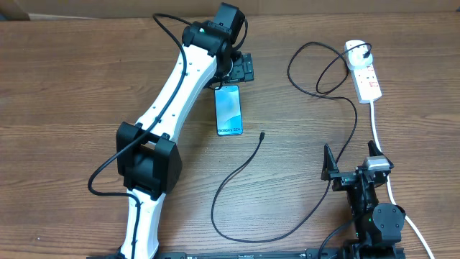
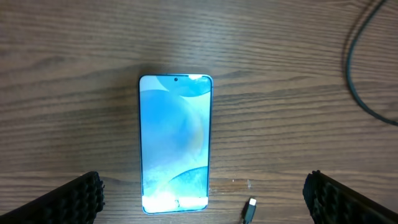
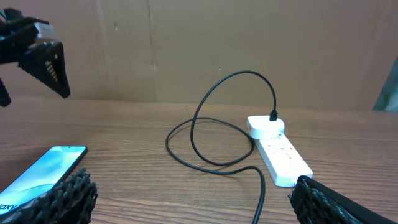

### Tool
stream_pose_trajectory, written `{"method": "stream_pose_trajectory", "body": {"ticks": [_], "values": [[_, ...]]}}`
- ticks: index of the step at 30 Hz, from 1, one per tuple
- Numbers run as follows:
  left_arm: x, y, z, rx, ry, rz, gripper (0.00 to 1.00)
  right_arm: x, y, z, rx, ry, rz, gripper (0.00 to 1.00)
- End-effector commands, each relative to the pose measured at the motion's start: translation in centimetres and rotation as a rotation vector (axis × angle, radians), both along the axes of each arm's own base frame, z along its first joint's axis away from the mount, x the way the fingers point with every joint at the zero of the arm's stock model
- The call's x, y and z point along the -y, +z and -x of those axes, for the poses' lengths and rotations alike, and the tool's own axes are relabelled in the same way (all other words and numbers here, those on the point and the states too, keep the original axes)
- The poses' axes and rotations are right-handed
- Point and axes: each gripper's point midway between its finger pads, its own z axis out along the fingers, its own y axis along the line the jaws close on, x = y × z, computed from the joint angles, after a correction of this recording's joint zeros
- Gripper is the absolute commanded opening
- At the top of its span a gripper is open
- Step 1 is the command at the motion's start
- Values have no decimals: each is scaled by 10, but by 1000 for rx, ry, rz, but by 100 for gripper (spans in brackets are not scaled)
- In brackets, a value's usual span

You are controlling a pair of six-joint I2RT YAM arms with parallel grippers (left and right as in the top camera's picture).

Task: Plug charger to phone and switch on socket
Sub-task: 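Move the left gripper forward over the phone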

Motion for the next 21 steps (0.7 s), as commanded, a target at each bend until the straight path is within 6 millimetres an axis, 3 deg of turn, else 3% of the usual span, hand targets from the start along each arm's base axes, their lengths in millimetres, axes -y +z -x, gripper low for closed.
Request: {"method": "stream_pose_trajectory", "body": {"ticks": [1,7,15,21], "values": [[-1,-26,0,-53,42,-29,100,0,-2,0,3,-5,-5,100],[1,-49,5,-70,36,-127,100,0,-2,0,3,-5,-5,100],[-14,-54,9,-69,120,-219,100,0,-2,0,3,-5,-5,100],[-10,-84,20,-157,103,-219,100,0,-2,0,3,-5,-5,100]]}}
